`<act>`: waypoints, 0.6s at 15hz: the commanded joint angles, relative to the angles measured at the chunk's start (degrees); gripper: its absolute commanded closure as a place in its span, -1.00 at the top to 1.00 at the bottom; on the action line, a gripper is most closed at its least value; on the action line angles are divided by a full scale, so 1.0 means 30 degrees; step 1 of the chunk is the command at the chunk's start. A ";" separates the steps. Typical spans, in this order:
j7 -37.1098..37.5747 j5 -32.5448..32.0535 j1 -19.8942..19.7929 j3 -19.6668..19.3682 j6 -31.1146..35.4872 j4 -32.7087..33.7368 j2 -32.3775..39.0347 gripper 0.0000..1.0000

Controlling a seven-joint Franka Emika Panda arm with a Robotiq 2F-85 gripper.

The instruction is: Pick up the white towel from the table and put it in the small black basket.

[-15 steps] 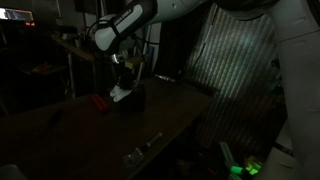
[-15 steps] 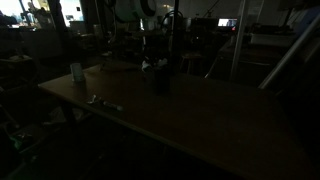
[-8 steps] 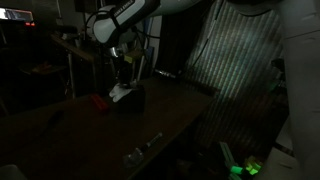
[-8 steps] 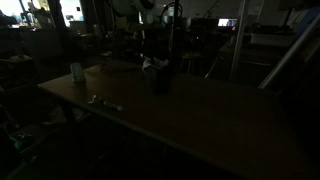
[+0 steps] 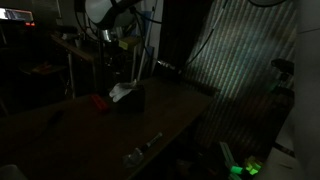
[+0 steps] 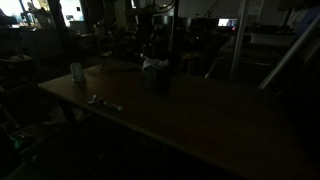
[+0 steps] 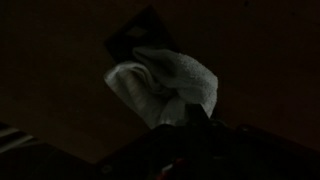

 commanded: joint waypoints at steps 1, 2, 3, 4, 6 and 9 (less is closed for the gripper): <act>-0.0184 0.0336 0.0400 0.0411 0.0120 0.0207 -0.0522 -1.00; -0.0313 0.0196 0.0596 0.0569 0.0080 0.0260 -0.0493 -1.00; -0.0512 0.0104 0.0751 0.0720 0.0044 0.0337 -0.0429 -1.00; -0.0803 -0.0075 0.0919 0.0866 -0.0033 0.0423 -0.0300 -1.00; -0.1388 -0.0358 0.1185 0.1057 -0.0171 0.0559 -0.0068 -1.00; -0.2247 -0.0748 0.1392 0.1079 -0.0363 0.0646 0.0454 -1.00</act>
